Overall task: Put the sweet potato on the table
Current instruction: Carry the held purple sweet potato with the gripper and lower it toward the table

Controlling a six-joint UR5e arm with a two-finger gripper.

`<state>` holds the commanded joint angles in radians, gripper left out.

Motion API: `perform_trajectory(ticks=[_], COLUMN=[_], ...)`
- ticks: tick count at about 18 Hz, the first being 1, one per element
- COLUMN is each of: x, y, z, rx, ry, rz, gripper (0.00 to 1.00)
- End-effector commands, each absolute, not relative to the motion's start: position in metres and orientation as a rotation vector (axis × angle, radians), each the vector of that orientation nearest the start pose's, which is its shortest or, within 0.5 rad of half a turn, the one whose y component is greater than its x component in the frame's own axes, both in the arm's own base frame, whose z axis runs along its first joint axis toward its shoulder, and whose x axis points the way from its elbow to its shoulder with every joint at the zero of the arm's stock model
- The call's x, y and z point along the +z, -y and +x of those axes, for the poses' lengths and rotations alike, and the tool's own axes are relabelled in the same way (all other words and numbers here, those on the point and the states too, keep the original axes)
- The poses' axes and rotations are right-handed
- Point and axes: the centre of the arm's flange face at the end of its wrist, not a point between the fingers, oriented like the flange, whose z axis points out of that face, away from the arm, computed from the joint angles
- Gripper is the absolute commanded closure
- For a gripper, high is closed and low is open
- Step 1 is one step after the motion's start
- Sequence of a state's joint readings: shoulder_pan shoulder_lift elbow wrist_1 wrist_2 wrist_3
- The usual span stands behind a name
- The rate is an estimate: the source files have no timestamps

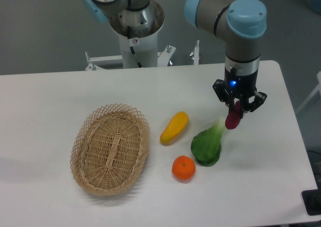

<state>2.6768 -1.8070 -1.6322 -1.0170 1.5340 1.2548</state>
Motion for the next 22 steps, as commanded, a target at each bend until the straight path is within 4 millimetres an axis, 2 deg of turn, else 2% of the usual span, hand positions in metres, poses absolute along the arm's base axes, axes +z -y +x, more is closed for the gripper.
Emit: perform_trajectory(ticks=[5, 13, 16, 19, 22], x=[0.391, 0.389, 0.381, 0.368, 0.366], y=[-0.389, -0.365, -0.348, -0.323, -0.299], z=[-0.472, -0.472, -0.479, -0.489, -0.504], rx=[0.340, 0.337, 0.322, 0.295, 0.303], ry=[-0.227, -0.292, -0.351, -0.409, -0.459], rz=[-2.985, -2.997, -3.008, -3.019, -3.030], gripper=[0.76, 0.76, 0.76, 0.76, 0.76])
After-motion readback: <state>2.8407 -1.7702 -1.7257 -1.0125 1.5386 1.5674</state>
